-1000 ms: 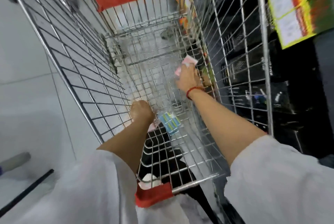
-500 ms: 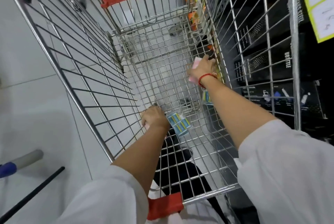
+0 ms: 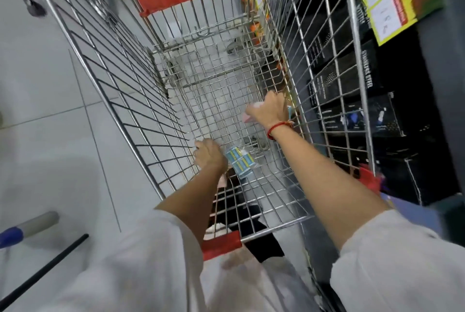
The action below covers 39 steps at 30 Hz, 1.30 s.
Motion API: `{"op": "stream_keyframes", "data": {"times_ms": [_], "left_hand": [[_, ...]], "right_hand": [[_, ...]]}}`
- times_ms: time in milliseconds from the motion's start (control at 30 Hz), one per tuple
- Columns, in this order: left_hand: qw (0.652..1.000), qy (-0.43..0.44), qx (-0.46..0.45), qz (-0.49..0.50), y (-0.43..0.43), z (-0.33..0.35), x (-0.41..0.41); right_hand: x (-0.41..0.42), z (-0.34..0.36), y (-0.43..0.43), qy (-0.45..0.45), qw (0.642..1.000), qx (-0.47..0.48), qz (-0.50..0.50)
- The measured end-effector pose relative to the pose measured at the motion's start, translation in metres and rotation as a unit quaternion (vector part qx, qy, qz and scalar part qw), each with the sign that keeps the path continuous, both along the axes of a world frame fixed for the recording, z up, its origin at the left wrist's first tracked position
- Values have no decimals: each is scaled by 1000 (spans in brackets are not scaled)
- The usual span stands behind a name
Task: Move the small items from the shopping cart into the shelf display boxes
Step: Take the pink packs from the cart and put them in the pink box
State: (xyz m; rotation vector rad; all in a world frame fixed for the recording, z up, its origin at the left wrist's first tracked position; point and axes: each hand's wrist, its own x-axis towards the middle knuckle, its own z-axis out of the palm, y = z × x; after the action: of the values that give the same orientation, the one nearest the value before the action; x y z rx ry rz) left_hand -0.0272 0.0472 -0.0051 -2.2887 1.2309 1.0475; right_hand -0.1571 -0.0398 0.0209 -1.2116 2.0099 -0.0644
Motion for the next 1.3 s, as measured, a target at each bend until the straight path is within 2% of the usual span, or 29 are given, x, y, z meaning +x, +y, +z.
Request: {"op": "stream_keyframes", "data": {"times_ms": [100,267,367,533,667,733,933,1133,1233,1300], "left_hand": [[999,30,-18,8,-8,19,9],[990,99,-82,51,-9,66,21],[962,176,-198,67,-10,94,24],[899,231,-366,75,-24,161,4],[850,249,-450,116,-35,208,-21],[819,290,-479,123,-37,228,-39],[732,383,-558,75,-24,287,-102],[675,492,-549,-28,6,329,-187],[664,548,-499,-98,27,339,-232],[656,556,-488,-150,42,341,-253]], "right_hand": [[-3,3,15,-42,998,23,-31],[-14,41,45,-95,993,-6,-63],[-19,71,62,-104,986,-99,-84],[-22,139,79,-51,962,-243,-115],[-32,196,88,-1,919,-372,-131],[-44,218,93,15,888,-436,-148],[-92,272,125,80,799,-560,-206],[-159,304,178,169,716,-594,-325],[-200,312,213,214,676,-587,-391],[-215,312,231,242,663,-558,-436]]}}
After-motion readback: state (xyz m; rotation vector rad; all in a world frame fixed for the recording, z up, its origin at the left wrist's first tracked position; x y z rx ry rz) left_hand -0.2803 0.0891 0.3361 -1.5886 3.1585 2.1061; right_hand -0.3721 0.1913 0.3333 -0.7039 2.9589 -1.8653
